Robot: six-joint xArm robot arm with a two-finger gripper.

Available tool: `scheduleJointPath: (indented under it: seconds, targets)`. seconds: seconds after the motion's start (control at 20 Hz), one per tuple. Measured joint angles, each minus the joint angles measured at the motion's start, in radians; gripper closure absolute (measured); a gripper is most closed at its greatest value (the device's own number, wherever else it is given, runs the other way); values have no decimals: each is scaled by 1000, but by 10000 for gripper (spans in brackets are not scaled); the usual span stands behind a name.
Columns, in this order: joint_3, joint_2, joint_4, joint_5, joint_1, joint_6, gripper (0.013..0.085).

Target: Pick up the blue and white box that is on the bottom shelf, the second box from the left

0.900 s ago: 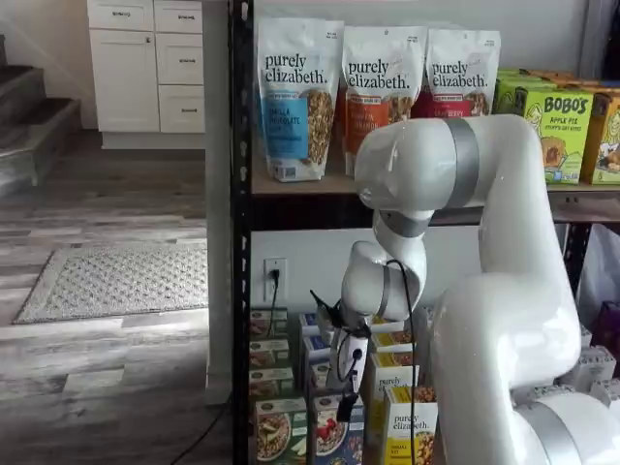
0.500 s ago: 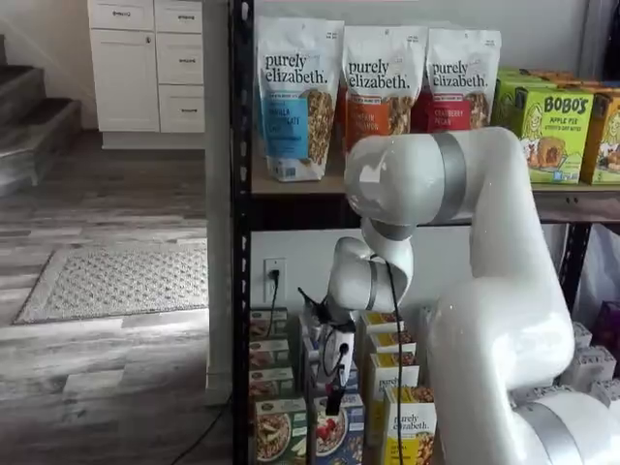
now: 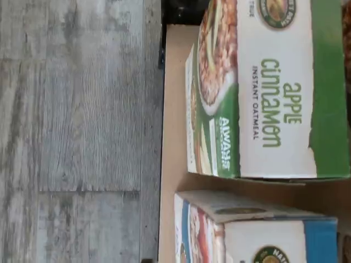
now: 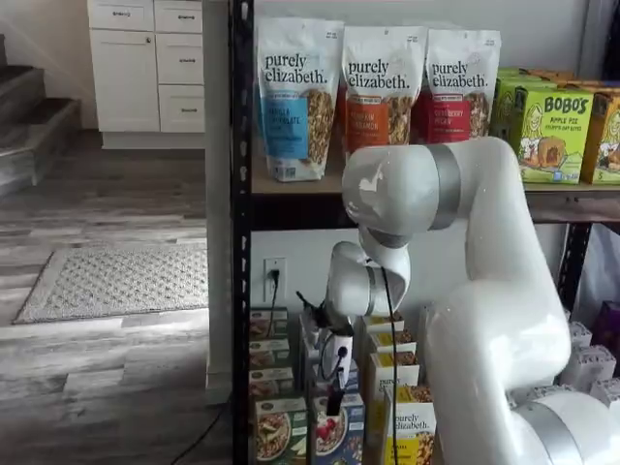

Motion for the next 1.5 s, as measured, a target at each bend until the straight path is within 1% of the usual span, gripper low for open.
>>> scheduleJointPath:
  seconds: [0.4,0.7,0.8,1.1,1.3,1.5]
  targets:
    - [-55,53,26,15,-29,-50,130]
    - [-117,97,2,39,-49,-48,130]
    - [-146,115,-11,58,-54,-41,130]
    - [-237,175,-70,127,-58,6,130]
    - [-276,207,-82,147,-55,19,130]
    - [-298,230,-88,149,-50,29,130]
